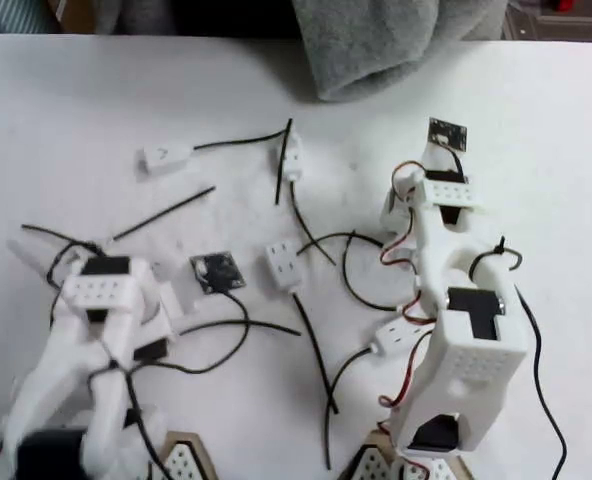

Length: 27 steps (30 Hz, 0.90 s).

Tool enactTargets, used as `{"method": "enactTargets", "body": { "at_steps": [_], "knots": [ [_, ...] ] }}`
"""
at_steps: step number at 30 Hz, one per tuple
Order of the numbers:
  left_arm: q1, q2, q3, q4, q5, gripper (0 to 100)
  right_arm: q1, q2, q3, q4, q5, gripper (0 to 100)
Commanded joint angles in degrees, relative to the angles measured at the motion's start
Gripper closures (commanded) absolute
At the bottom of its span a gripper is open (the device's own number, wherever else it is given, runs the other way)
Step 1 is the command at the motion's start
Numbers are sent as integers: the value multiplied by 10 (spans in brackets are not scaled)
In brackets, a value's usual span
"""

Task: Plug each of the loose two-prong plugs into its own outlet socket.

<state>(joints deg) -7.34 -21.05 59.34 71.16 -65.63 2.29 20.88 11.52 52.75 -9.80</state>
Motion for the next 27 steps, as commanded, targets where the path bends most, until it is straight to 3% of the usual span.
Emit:
{"method": "enactTargets", "body": {
  "at_steps": [1,10,14,18,27],
  "knots": [
    [-5,65,-50,18,6,972,-9,-20,-2,-7,5,658],
    [-36,76,-64,31,6,967,-9,-20,-2,-7,6,658],
    [-62,22,-64,65,3,876,-9,-20,-2,-7,7,658],
    [-62,-23,-62,95,2,866,-9,-20,-2,-7,7,658],
    [-63,-36,30,14,-42,865,-9,-20,-2,-7,7,658]
  ]
}}
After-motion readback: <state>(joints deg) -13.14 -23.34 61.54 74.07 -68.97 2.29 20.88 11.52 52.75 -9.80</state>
